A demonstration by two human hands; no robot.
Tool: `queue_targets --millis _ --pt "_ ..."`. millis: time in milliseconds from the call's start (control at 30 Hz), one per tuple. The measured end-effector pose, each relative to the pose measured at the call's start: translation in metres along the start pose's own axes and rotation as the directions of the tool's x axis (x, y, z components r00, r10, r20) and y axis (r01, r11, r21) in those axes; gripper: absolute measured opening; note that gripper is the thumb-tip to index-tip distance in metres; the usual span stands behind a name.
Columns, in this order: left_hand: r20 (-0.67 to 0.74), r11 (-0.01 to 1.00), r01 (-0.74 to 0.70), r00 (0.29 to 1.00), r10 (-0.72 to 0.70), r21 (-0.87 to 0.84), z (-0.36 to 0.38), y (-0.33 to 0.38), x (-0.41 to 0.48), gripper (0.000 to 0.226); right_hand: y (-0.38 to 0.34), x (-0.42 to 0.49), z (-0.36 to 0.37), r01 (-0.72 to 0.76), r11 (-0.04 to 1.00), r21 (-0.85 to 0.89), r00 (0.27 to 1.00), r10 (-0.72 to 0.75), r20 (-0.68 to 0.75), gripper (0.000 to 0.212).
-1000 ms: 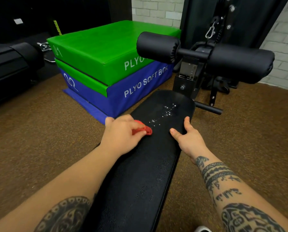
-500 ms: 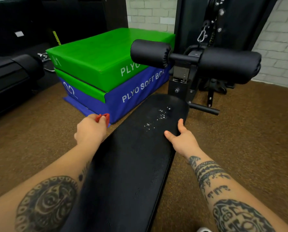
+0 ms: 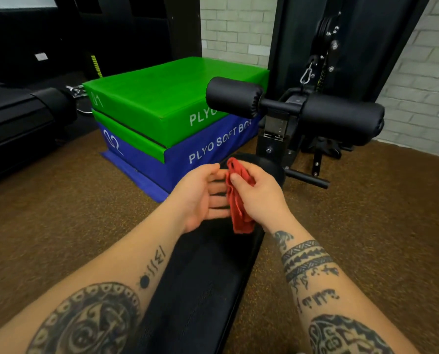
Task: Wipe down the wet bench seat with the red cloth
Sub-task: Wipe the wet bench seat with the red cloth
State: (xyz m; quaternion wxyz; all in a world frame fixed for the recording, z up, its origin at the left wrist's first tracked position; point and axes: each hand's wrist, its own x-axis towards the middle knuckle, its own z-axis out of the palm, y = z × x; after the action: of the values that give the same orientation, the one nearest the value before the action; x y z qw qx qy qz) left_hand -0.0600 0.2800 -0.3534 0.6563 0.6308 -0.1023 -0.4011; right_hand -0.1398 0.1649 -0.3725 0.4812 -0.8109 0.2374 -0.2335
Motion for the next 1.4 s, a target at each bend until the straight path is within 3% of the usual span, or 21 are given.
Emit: queue_targets --millis 67,133,167,233,333,500,667,767,867,933,1033,1167,1267,1400 --pt "-0.171 0.977 -0.031 0.983 0.068 0.209 -0.018 -0.002 0.004 0.027 0.013 0.001 -0.007 -0.045 0.995 -0.085 0.997 0.040 -0.061 0.033" --pt "-0.363 0.895 -0.056 0.901 0.236 0.442 -0.043 -0.013 0.018 0.019 0.024 0.004 -0.012 -0.140 0.973 -0.185 0.985 0.119 -0.122 0.034" --pt "-0.389 0.806 -0.023 0.867 0.310 0.592 -0.054 -0.018 0.022 0.020 0.028 0.005 -0.014 -0.188 0.952 -0.240 0.978 0.160 -0.132 0.035" --pt "-0.375 0.621 0.112 0.874 0.311 0.776 -0.073 -0.036 0.032 0.031 0.034 0.005 -0.006 -0.202 0.896 -0.396 0.979 0.178 -0.097 0.035" --pt "-0.319 0.531 0.129 0.905 0.283 0.837 -0.080 -0.057 0.039 0.042 0.041 0.005 0.020 -0.180 0.802 -0.569 0.981 0.192 -0.041 0.032" --pt "-0.337 0.694 0.072 0.907 0.254 0.716 -0.092 -0.060 0.048 0.026 0.032 0.017 0.049 -0.222 0.728 -0.648 0.971 0.229 -0.075 0.033" --pt "-0.378 0.809 0.072 0.905 0.193 0.584 -0.097 -0.062 0.052 0.040 0.012 0.035 0.077 -0.237 0.751 -0.616 0.963 0.268 -0.043 0.032" --pt "-0.457 0.863 0.062 0.866 0.203 0.502 -0.100 -0.062 0.054 0.058 0.001 0.054 0.102 -0.245 0.822 -0.515 0.953 0.301 0.027 0.030" --pt "-0.522 0.883 0.048 0.821 0.232 0.468 -0.100 -0.064 0.053 0.059 -0.010 0.067 0.118 -0.125 0.941 -0.314 0.967 0.186 0.172 0.031" --pt "-0.528 0.892 0.014 0.810 0.255 0.453 -0.101 -0.066 0.052 0.058 -0.011 0.073 0.115 -0.072 0.966 -0.248 0.990 0.099 0.097 0.030" --pt "-0.519 0.896 -0.002 0.814 0.260 0.445 -0.104 -0.068 0.055 0.055 0.000 0.084 0.090 -0.086 0.935 -0.345 0.996 0.071 -0.055 0.032" --pt "-0.481 0.887 -0.020 0.834 0.270 0.462 -0.103 -0.070 0.056 0.055 0.025 0.092 0.058 -0.276 0.803 -0.529 0.960 0.255 -0.115 0.039" --pt "-0.472 0.888 -0.035 0.837 0.277 0.459 -0.105 -0.074 0.062 0.058 0.024 0.065 0.080 -0.149 0.674 -0.723 0.981 0.190 -0.025 0.036" --pt "-0.525 0.881 -0.066 0.781 0.338 0.469 -0.103 -0.071 0.063 0.055 0.006 0.045 0.132 0.144 0.694 -0.706 0.986 -0.045 0.158 0.026"
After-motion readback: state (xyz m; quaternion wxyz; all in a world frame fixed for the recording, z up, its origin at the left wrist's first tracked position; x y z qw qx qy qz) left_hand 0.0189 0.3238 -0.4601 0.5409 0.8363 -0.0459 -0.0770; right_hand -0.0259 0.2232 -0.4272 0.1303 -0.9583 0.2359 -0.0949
